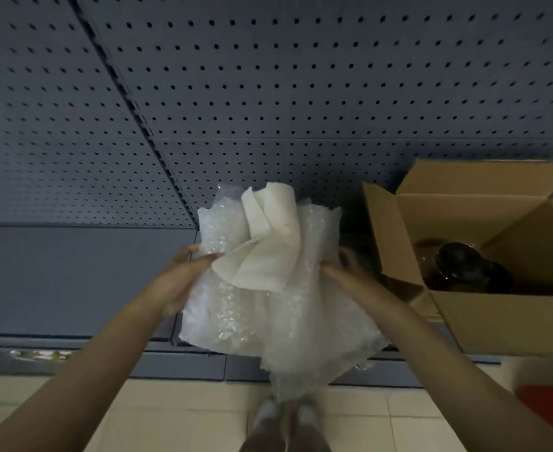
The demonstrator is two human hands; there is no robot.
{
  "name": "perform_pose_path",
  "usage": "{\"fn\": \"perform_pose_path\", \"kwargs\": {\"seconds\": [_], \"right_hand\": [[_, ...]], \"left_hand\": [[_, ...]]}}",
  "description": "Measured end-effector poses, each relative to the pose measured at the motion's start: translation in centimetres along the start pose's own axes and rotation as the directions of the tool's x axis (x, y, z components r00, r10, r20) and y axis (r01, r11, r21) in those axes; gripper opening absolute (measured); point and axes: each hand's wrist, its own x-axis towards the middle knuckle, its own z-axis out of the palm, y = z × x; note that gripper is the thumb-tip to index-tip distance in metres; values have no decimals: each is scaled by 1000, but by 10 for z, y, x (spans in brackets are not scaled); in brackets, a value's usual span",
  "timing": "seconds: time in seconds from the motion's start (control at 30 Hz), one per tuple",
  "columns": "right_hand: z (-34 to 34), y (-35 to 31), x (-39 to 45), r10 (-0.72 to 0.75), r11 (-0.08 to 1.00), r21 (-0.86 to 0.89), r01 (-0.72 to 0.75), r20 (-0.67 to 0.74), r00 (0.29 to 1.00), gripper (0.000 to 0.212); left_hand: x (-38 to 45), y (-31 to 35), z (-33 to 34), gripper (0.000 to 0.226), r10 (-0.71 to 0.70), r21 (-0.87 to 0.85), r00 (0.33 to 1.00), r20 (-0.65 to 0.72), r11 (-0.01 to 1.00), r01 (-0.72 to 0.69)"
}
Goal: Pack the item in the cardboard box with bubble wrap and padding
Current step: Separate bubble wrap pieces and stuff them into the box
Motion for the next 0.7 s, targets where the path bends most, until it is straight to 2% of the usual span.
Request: {"fn": "perform_pose_path", "kwargs": {"seconds": [0.03,0.13,0.17,0.27,0.4,0.5,0.57,0.63,0.7], "right_hand": [[0,-1,7,10,1000,2,-10,-6,1000,74],[-3,11,29,65,998,17,-64,-50,997,78],[-3,18,32,91,996,25,-90,-64,994,79],[-7,33,41,96,993,78,-88,-103,990,63],[-10,35,45,125,991,77,-110,-229,965,52],[-8,27,42,97,993,-30,-115,-354,930,51],[-5,23,33,26,989,-122,-84,-416,909,51],[-1,21,25,-73,952,-299,-65,-429,901,51],[7,17,16,-144,892,-448,-58,-404,903,48]], "left_hand": [[12,-3,0,47,-4,2,1000,-24,1000,4],[39,-14,0,73,-27,52,999,-19,998,28],[44,-19,-2,74,-41,85,998,-53,995,46],[58,-31,-12,54,-52,123,980,-194,989,77],[68,-36,-29,47,-60,142,968,-244,985,97],[73,-33,-45,37,17,210,947,-321,976,54],[69,-28,-55,27,96,332,930,-355,943,29],[65,-25,-64,22,185,409,909,-374,912,-17],[59,-19,-65,18,207,397,914,-349,916,-56]]}}
